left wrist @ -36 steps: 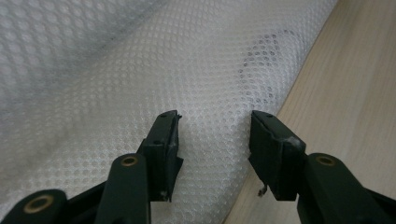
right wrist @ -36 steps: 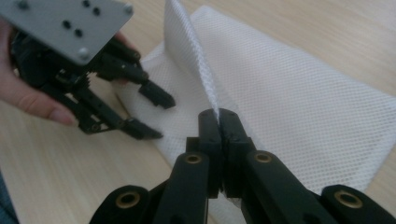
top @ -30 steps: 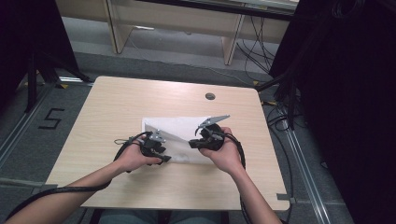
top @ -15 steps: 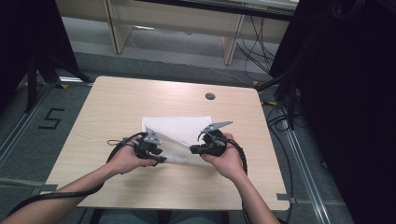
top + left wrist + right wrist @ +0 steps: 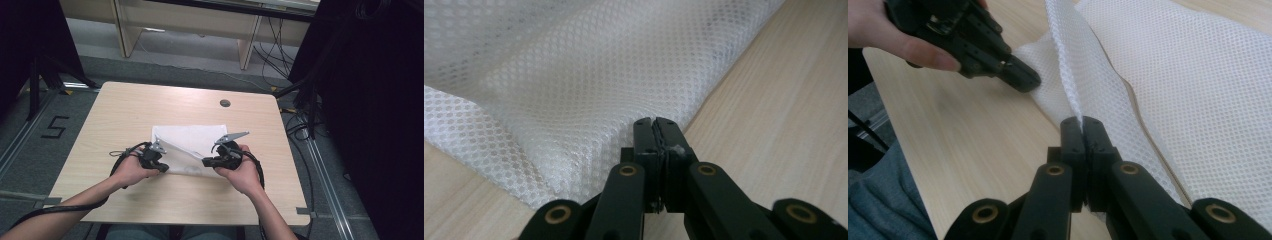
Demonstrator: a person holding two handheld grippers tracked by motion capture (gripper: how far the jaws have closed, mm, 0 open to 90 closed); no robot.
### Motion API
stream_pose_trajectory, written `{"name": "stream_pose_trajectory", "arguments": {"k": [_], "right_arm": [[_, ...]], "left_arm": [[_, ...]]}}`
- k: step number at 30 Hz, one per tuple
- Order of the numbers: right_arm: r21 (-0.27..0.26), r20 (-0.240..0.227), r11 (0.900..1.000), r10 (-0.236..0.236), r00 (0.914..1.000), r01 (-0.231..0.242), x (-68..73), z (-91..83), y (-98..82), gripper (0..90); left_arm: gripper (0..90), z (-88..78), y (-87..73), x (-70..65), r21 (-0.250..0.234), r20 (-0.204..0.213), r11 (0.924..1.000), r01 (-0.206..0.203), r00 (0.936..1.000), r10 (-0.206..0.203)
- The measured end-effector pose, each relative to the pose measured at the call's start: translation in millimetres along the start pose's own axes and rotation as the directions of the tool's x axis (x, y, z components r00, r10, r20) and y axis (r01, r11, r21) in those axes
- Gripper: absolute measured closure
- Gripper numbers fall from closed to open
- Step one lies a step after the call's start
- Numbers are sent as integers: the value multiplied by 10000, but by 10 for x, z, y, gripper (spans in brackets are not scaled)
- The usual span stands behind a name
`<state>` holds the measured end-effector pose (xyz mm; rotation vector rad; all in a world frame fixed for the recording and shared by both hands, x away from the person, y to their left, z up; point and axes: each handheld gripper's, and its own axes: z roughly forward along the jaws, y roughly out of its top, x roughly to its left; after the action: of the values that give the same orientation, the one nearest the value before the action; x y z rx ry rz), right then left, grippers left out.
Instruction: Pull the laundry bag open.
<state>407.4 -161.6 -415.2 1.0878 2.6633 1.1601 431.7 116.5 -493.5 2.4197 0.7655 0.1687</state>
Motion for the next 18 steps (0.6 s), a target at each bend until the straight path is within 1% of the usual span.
{"name": "stream_pose_trajectory", "arguments": {"k": [1, 2, 3, 4, 6, 7, 8, 9, 10, 11, 12, 13, 14, 16, 17, 18], "right_arm": [[40, -26, 9999, 157, 9999, -157, 20, -4, -4, 900], [-125, -47, 9999, 50, 10000, -50, 19, -2, -15, 900], [-4, -3, 10000, 42, 10000, -42, 17, -22, -16, 900], [-42, 25, 10000, 19, 10000, -19, 16, -27, -21, 900], [-15, -47, 10000, 97, 9999, -97, 26, -35, -32, 900], [-183, -6, 9997, 129, 9999, -129, 25, -27, -45, 900], [-134, 42, 9999, 70, 10000, -69, 21, -38, -47, 900], [-427, -54, 9989, 176, 9998, -178, 33, -13, -63, 900], [-67, -16, 9999, 101, 9999, -101, 32, -49, -56, 900], [-56, -24, 10000, 22, 10000, -22, 32, -59, -57, 900], [-65, -63, 10000, 65, 10000, -66, 45, -63, -61, 900], [-55, -71, 9999, 89, 9999, -89, 54, -65, -64, 900], [-181, -1, 9998, -20, 10000, 20, 48, -68, -69, 900], [-140, -79, 9998, 118, 9999, -119, 70, -92, -81, 900], [-198, -69, 9998, 21, 10000, -22, 67, -97, -86, 900], [-245, -70, 9997, 0, 10000, -2, 71, -108, -98, 900]], "left_arm": [[876, 30, 8, -32, -222, -94, 9992, 346, 9993, -348], [876, 21, 25, -14, 42, -131, 10000, -21, 9999, 22], [876, 40, 34, -27, -140, -180, 9997, 183, 9997, -185], [876, 31, 48, -9, 91, -167, 10000, 6, 9999, -5], [875, 44, 58, 1, 101, -202, 9999, 129, 9997, -127], [875, 49, 60, 5, 73, -262, 9999, 100, 9996, -98], [875, 53, 62, 10, 73, -254, 9999, 121, 9996, -119], [875, 57, 64, 14, 42, -256, 9998, 187, 9995, -186], [873, 57, 66, 23, 48, -265, 9999, 160, 9995, -159], [871, 66, 64, 19, -128, -296, 9994, 320, 9990, -323], [868, 67, 62, 20, -166, -308, 9990, 413, 9987, -418], [865, 60, 60, 27, -192, -391, 9993, 308, 9987, -315], [860, 50, 60, 39, -90, -378, 9998, 197, 9991, -200], [855, 36, 56, 52, -22, -364, 9999, 169, 9992, -170], [854, 39, 51, 38, -239, -393, 9992, 320, 9987, -329], [854, 23, 50, 52, -19, -315, 9999, 130, 9994, -130]]}}
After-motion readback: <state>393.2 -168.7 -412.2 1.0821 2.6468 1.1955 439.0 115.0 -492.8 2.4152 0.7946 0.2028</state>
